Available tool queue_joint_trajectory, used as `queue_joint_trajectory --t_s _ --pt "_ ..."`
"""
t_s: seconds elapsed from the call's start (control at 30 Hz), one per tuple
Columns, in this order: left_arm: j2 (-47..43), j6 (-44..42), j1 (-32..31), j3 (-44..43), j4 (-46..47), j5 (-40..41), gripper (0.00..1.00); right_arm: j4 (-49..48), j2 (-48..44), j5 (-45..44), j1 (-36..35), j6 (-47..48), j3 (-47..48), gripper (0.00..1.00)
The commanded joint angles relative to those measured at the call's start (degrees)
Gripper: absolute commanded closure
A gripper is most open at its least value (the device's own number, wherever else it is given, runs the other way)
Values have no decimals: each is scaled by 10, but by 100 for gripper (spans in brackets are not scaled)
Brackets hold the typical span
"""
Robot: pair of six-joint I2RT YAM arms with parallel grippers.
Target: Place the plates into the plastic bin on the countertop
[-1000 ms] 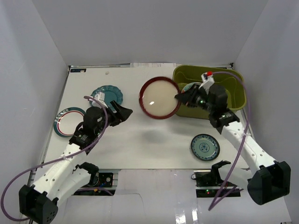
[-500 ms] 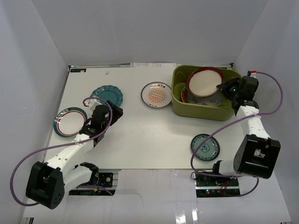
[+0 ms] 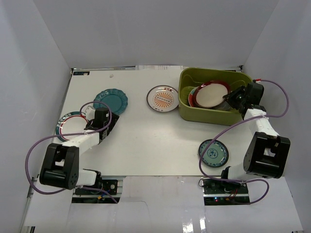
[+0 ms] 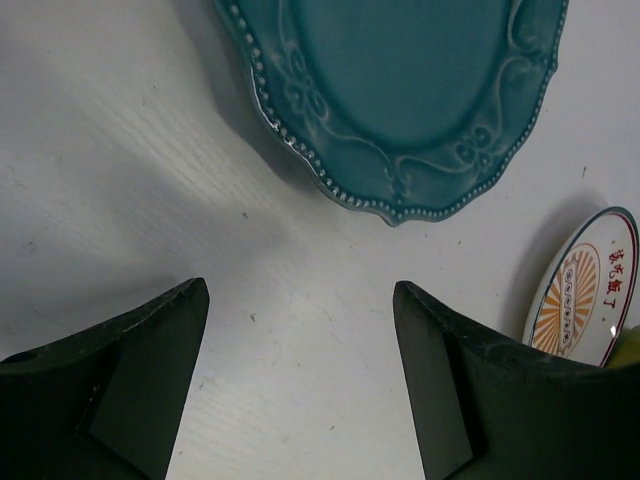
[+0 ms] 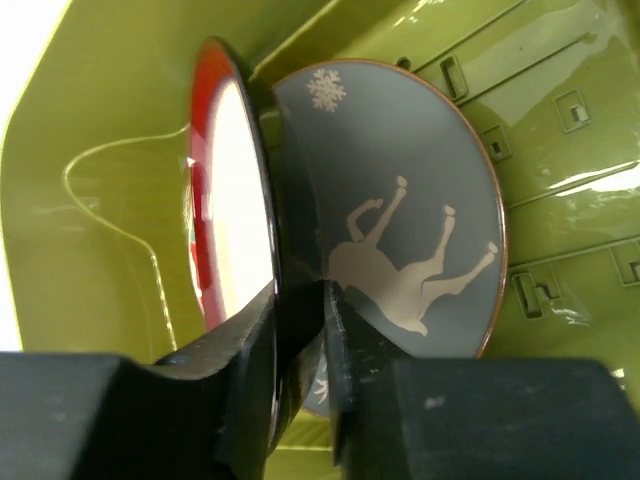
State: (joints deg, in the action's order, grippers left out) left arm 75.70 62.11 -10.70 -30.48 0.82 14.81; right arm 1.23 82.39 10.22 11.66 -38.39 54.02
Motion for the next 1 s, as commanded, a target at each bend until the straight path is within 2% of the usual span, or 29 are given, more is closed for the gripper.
queue_joint_trajectory --t_s 0.0,0.2,0.3,0.33,0.43,0.47,0.53,0.87,0.97 --pt "23 28 9 -26 13 18 14 -71 -4 4 4 3 12 69" --pt "108 34 21 -76 -5 32 15 -60 0 -2 3 18 -3 51" --pt "131 38 30 -82 1 26 16 -47 -9 -17 4 29 -3 27" --pt "133 38 35 -78 9 22 16 -41 -19 -20 4 31 -4 14" --pt "146 43 43 -75 25 9 18 -39 -43 -15 4 36 -5 2" --pt "155 46 45 -78 27 7 18 -38 -50 -13 4 36 -6 0" --pt "161 51 46 -78 32 1 20 -36 -74 -2 4 36 -8 10" --pt "190 76 54 -47 102 -34 30 -67 -149 134 4 13 -75 10" --pt "194 85 59 -25 139 -46 38 -93 -174 176 4 -5 -103 10"
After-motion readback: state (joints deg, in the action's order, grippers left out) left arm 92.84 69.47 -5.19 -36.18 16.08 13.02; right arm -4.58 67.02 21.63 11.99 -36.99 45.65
